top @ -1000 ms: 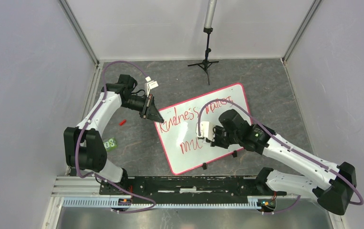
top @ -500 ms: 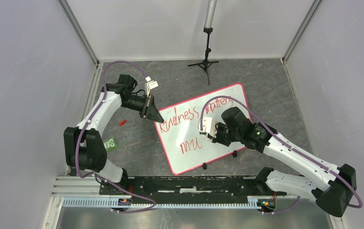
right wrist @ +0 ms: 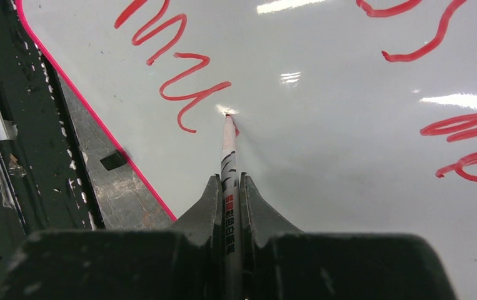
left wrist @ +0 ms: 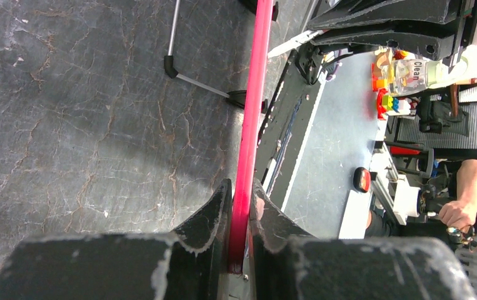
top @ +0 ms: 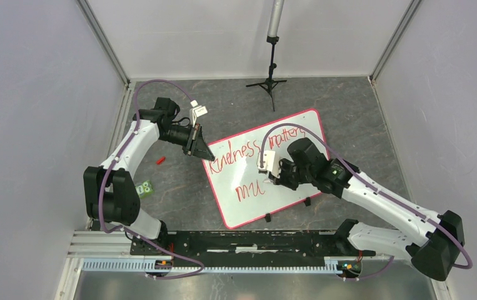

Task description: Write a sentence on the whiteboard

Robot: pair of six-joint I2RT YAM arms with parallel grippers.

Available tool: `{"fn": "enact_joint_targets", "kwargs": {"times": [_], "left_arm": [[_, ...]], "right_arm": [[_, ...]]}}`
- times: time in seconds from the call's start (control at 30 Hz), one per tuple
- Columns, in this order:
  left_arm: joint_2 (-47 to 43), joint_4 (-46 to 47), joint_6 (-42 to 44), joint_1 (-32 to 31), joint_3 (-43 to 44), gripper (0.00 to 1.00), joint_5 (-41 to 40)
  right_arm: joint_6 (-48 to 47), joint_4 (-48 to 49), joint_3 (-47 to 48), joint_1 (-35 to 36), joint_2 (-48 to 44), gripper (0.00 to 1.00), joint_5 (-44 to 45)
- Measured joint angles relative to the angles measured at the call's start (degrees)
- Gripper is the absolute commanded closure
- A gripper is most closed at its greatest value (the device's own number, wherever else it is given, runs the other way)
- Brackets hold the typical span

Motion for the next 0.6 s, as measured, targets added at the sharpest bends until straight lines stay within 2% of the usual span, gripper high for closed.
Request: {"fn": "enact_joint_targets", "kwargs": {"times": [0.6], "left_arm": [[0.1,0.0,0.0,0.0,0.0,0.98,0.0]], "right_arm": [[-2.4,-3.0,-1.2,0.0,0.3,1.0,-3.8]]}}
